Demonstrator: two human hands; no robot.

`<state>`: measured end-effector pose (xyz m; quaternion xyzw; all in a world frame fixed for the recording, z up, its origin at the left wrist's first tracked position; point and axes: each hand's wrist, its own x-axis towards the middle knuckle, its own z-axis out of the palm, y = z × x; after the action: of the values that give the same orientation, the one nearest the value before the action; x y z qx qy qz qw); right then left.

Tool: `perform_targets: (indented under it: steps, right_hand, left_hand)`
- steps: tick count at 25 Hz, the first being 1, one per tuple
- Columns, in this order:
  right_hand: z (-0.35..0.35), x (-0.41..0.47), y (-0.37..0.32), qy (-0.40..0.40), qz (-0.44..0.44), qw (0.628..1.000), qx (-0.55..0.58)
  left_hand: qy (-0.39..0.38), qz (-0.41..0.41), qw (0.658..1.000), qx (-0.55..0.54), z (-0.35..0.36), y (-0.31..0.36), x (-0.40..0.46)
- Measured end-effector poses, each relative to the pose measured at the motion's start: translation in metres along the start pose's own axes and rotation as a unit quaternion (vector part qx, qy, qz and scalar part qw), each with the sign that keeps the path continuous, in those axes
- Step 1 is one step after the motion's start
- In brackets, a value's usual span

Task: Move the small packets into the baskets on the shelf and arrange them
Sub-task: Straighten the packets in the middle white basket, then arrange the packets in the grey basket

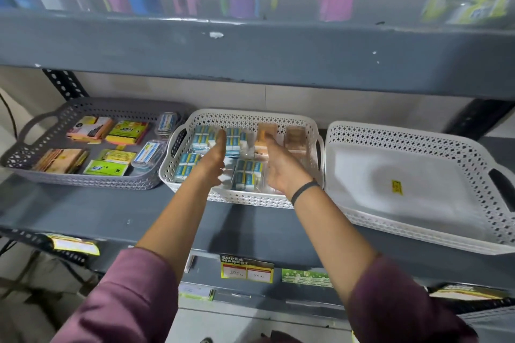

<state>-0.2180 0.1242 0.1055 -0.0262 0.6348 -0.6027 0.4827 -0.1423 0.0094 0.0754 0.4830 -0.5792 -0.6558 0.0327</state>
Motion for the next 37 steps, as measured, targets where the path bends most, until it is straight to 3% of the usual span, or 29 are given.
perform_targets:
  steps: [5,12,18,23,26,32,37]
  right_hand:
    - [0.011,0.023,0.012,0.009,0.04,0.999,0.019]
    - [0.012,0.021,0.013,0.005,0.045,0.998,0.037]
    - [0.032,0.004,-0.005,0.078,-0.073,0.994,0.029]
    - [0.113,-0.001,-0.013,-0.036,-0.054,0.994,0.09]
    - [0.177,0.009,-0.005,-0.088,-0.016,0.994,0.056]
    - [0.248,0.042,0.009,-0.025,-0.048,0.997,0.05]
    - [0.259,0.061,0.017,0.019,-0.02,0.999,-0.036]
  left_hand:
    - [-0.053,-0.038,0.998,-0.007,0.011,0.005,-0.004]
    - [-0.066,-0.036,0.997,0.02,0.009,0.006,-0.005]
    - [-0.055,0.045,0.997,-0.025,-0.05,0.017,-0.016]
    - [0.013,0.093,0.99,-0.106,-0.17,0.015,-0.013]
    - [0.026,0.058,0.99,-0.124,-0.218,0.01,-0.012]
    - [-0.049,0.01,0.993,-0.104,-0.234,0.001,0.014]
    - [-0.119,-0.022,0.992,-0.026,-0.233,0.002,0.031]
